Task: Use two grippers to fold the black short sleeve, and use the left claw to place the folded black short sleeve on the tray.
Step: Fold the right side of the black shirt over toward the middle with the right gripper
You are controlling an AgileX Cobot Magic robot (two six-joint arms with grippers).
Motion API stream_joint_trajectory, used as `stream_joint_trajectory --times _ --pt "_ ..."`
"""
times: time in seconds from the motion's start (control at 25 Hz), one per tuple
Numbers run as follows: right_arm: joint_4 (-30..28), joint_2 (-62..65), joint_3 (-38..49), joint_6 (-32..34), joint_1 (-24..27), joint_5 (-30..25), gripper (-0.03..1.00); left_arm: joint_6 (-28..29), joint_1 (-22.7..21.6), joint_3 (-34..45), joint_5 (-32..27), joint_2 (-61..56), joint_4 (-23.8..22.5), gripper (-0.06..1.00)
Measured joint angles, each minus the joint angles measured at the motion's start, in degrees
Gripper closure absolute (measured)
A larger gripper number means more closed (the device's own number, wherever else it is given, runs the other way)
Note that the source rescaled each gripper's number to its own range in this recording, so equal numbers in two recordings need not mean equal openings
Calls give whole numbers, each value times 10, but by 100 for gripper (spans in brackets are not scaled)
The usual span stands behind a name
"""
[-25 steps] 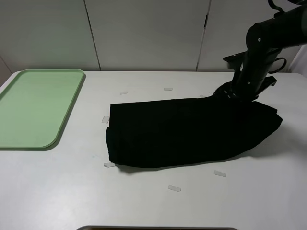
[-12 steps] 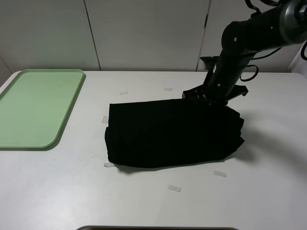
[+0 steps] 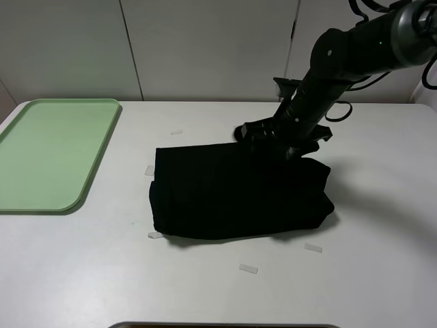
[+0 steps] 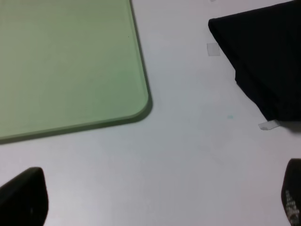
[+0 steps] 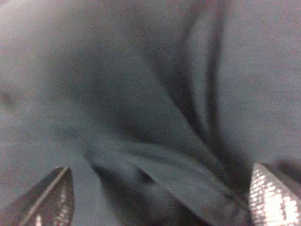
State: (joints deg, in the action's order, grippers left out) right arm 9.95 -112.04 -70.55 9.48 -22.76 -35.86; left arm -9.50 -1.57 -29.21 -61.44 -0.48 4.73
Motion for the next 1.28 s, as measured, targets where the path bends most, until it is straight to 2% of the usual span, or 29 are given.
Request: stream_joint_trajectory --times 0.04,0.12,0.2,0.28,0.32,0.36,0.48,0.6,0.68,0.84,1.28 --pt "29 0 0 -21 0 1 14 0 0 0 0 0 0 -5" --pt "94 0 0 -84 0 1 17 0 0 0 0 0 0 -5" --pt "166 0 0 -178 0 1 29 0 0 0 0 0 0 -5" --pt "212 0 0 -268 -2 -4 41 0 0 0 0 0 0 -5" --pt "237 0 0 -352 -3 -12 48 0 0 0 0 0 0 -5" --pt "237 0 0 -352 -3 -12 48 0 0 0 0 0 0 -5" --pt "219 0 0 -411 -3 -22 50 0 0 0 0 0 0 -5" --pt "140 3 0 -423 -3 -35 51 0 0 0 0 0 0 -5" --pt "108 9 1 -425 -2 -15 51 0 0 0 0 0 0 -5" --pt "103 19 1 -413 3 26 51 0 0 0 0 0 0 -5" --pt "103 20 1 -403 3 29 51 0 0 0 0 0 0 -5"
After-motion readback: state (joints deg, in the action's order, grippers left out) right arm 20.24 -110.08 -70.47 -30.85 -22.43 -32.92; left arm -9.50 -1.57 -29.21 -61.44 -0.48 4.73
